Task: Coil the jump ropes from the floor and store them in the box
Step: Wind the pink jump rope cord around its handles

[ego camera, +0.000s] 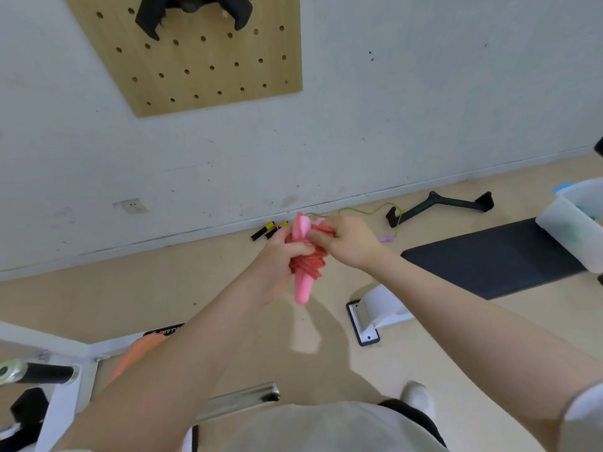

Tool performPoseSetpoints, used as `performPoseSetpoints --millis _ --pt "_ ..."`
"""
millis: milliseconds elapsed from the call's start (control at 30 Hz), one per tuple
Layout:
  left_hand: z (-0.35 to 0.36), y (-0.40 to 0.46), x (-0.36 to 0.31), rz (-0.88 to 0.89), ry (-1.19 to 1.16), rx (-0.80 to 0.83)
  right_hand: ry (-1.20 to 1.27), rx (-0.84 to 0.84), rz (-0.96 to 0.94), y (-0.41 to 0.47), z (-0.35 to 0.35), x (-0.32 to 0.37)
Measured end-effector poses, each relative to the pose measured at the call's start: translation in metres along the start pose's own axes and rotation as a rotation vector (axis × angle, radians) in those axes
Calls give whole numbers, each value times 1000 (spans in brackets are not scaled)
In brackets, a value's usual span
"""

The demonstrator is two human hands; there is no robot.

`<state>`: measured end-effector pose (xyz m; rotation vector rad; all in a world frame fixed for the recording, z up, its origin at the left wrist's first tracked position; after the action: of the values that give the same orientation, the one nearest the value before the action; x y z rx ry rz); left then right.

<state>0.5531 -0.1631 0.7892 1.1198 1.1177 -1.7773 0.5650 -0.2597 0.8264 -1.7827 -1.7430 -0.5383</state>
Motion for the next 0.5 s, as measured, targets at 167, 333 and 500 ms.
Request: performPoseSetpoints --millis 167,333,500 --pt "41 18 26 -276 -54 -132 -181 17 -165 -8 -24 -15" --pt "97 47 65 -409 -145 -219 -379 140 -221 -23 -53 -57" --pt "161 80 84 -366 -257 -346 -614 187 -205 -24 -84 -116"
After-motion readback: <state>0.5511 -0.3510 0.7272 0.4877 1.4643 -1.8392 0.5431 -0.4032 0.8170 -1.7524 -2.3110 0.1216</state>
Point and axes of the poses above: each hand's wrist, its own y-axis towards the middle knuckle, its own z-axis out of the palm, x = y × z, the point moved 9 cm from there along y, towards the middle knuckle, and after that the axes turned 6 degrees about z, right-handed, at the moved point
